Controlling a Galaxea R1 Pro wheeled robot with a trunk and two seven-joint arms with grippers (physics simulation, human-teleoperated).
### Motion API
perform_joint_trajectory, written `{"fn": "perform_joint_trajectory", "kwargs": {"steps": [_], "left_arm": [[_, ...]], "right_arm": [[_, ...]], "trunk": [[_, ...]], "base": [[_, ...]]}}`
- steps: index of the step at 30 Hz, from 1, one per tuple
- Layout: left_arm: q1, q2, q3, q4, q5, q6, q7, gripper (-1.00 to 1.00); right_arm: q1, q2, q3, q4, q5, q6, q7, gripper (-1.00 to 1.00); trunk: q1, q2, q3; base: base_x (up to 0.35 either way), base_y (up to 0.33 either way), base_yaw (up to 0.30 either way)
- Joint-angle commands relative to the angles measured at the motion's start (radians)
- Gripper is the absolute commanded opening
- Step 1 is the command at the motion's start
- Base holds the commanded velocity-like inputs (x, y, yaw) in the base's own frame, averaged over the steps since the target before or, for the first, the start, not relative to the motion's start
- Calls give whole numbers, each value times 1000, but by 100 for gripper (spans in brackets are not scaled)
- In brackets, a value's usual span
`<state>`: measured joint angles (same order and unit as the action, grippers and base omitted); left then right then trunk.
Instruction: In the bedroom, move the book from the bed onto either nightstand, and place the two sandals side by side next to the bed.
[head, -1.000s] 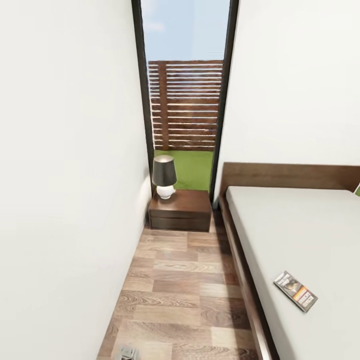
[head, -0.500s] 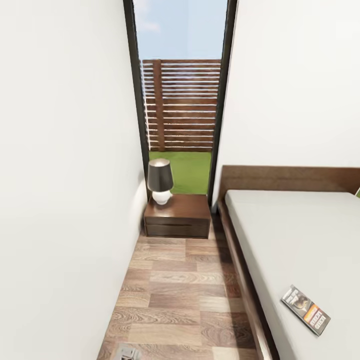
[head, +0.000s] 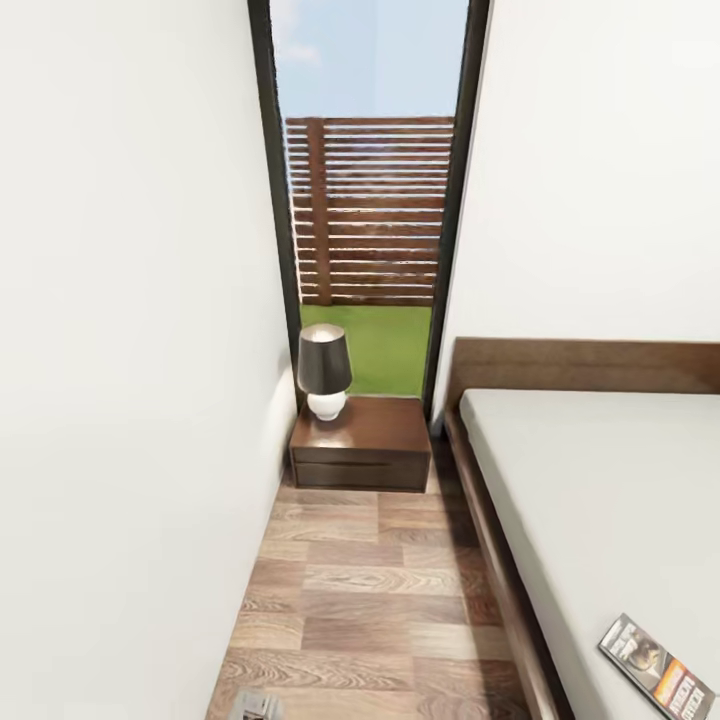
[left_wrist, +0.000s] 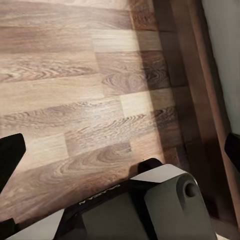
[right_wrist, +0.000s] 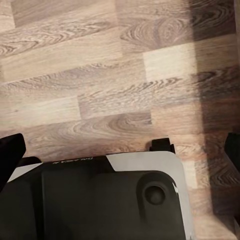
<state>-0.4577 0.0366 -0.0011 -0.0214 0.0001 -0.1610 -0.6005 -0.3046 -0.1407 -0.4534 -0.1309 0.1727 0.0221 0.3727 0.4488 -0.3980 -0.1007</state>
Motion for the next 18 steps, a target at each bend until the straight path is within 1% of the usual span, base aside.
{"fn": "perform_joint_trajectory", "kwargs": {"steps": [1,5,10,18], "left_arm": [[-1,0,0,1,0,-5,-3,100],[-1,0,0,1,0,-5,-2,100],[-1,0,0,1,0,-5,-2,100],[-1,0,0,1,0,-5,-2,100]], "right_arm": [[-1,0,-9,-1,10,2,5,100],[-1,0,-9,-1,10,2,5,100],[-1,0,-9,-1,9,2,5,100],[-1,0,-9,-1,10,2,5,100]], "trunk": [[1,-2,-2],[1,-2,-2],[1,-2,-2],[1,-2,-2]], "base": [[329,14,0],[331,5,-16],[310,1,-133],[151,0,-33]]}}
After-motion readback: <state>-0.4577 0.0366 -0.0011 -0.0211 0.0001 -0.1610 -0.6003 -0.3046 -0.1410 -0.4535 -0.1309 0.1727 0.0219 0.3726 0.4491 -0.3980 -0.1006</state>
